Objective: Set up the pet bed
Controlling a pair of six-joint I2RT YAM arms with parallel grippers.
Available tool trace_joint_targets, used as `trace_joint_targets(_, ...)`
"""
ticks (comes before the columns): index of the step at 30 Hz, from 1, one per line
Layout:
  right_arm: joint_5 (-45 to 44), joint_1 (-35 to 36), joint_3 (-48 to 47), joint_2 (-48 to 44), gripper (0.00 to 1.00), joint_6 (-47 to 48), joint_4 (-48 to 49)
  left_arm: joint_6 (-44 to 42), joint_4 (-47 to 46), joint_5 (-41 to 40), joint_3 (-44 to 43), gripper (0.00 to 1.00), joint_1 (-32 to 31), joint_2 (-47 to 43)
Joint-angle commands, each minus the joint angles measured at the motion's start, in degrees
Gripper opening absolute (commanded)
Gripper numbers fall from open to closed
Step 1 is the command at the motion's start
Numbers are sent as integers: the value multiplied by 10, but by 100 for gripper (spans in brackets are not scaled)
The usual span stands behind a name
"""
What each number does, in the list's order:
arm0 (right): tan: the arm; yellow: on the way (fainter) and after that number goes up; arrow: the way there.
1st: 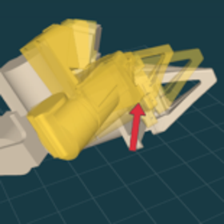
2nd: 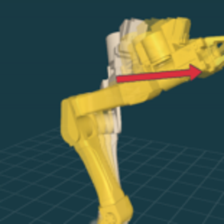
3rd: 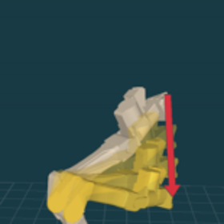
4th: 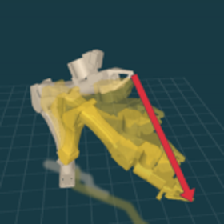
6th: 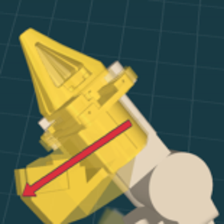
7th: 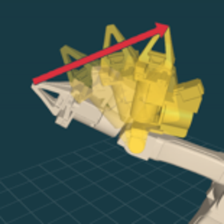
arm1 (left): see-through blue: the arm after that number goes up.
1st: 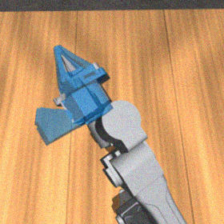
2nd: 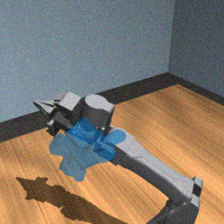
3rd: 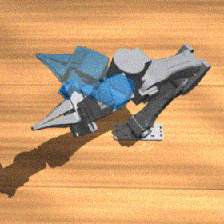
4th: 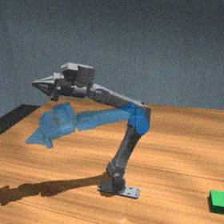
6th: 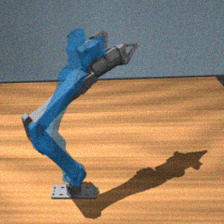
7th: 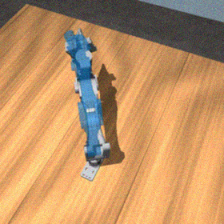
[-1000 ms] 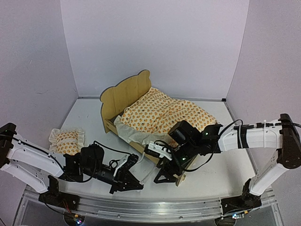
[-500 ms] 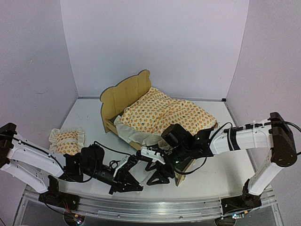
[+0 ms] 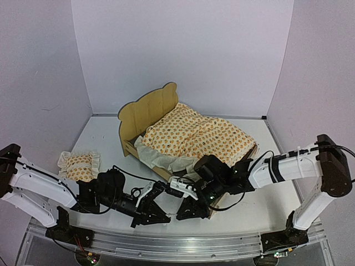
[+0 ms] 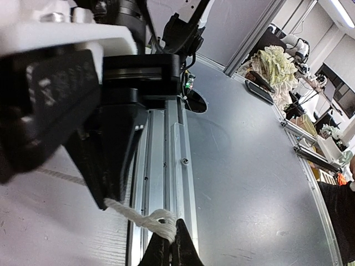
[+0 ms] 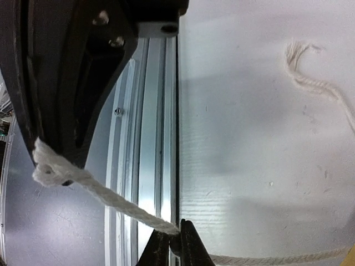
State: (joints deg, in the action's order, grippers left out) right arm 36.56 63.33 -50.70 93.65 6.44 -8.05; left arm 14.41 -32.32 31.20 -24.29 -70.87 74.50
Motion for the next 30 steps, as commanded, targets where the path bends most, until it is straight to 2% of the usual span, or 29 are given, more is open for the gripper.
trace_joint_targets(1, -39, 17, 55, -75, 9, -59, -32, -26, -9, 17, -66, 0, 0, 54)
trace_joint_targets(6, -111, 41, 135, -157, 8, -130, -23, -42, -8, 48, -106, 0, 1, 125)
trace_joint_targets(15, -153, 61, 164, -196, 9, -184, -24, -26, -6, 67, -109, 0, 3, 152)
trace_joint_targets(16, -157, 61, 159, -198, 16, -190, -24, -18, -6, 66, -103, 0, 3, 153)
trace_joint_targets(18, -182, 61, 138, -203, 42, -190, -46, -4, -6, 60, -92, 0, 4, 151)
trace_joint_targets(19, -209, 61, 120, -210, 52, -190, -62, 0, -6, 54, -84, 0, 4, 146)
trace_joint_targets(21, -251, 60, 96, -218, 68, -175, -75, 8, -6, 37, -63, 0, 7, 127)
trace_joint_targets(26, -318, 45, 25, -196, 90, -108, -87, 15, -5, 7, -24, 0, 12, 93)
trace_joint_targets(30, -391, 14, -70, -133, 94, -128, -131, 12, -6, -36, 1, 0, 15, 85)
